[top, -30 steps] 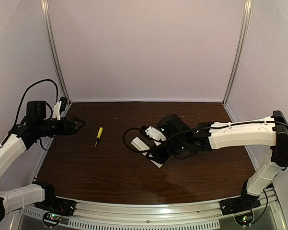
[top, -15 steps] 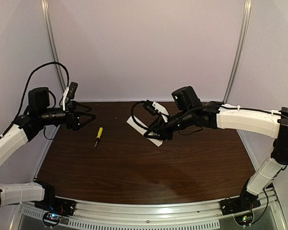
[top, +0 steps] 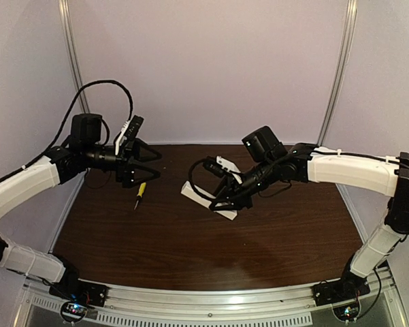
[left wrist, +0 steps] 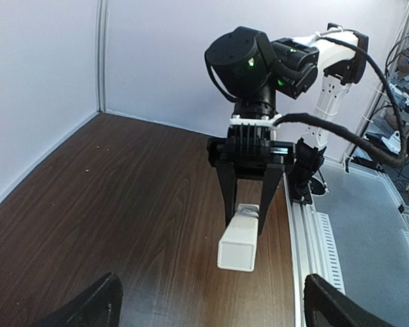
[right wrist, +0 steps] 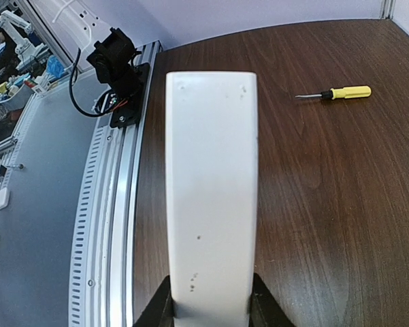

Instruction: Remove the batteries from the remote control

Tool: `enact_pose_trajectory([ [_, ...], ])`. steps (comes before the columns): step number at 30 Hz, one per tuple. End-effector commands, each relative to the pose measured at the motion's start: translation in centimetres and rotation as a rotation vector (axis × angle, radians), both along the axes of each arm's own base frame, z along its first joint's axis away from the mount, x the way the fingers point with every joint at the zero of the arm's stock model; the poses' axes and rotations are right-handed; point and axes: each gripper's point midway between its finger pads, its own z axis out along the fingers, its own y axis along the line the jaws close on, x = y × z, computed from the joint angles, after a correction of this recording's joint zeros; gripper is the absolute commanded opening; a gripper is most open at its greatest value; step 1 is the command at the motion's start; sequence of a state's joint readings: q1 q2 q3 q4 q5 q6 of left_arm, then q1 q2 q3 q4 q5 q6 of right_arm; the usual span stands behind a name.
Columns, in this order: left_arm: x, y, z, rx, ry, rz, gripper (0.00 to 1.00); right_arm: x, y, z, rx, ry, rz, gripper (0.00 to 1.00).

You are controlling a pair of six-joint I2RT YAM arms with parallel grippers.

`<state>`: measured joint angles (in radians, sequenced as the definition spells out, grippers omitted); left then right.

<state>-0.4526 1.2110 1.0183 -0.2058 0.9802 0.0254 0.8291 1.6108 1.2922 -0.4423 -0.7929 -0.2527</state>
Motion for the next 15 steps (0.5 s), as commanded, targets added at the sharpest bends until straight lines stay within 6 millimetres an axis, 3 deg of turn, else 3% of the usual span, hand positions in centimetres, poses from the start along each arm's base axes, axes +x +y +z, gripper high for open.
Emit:
enact_pose_trajectory([
  [1,-0.3,-1.5,-0.1,-0.006,-0.040,-0.095,0.94,-0.3,0.0,0.9,0.004,-0.030,0.064,0.03],
  [15,-0.8,-5.2,-2.8,0.072,0.023,-0.219,0.91,-0.4,-0.1,1.7,0.003,-0.060,0.090,0.03],
])
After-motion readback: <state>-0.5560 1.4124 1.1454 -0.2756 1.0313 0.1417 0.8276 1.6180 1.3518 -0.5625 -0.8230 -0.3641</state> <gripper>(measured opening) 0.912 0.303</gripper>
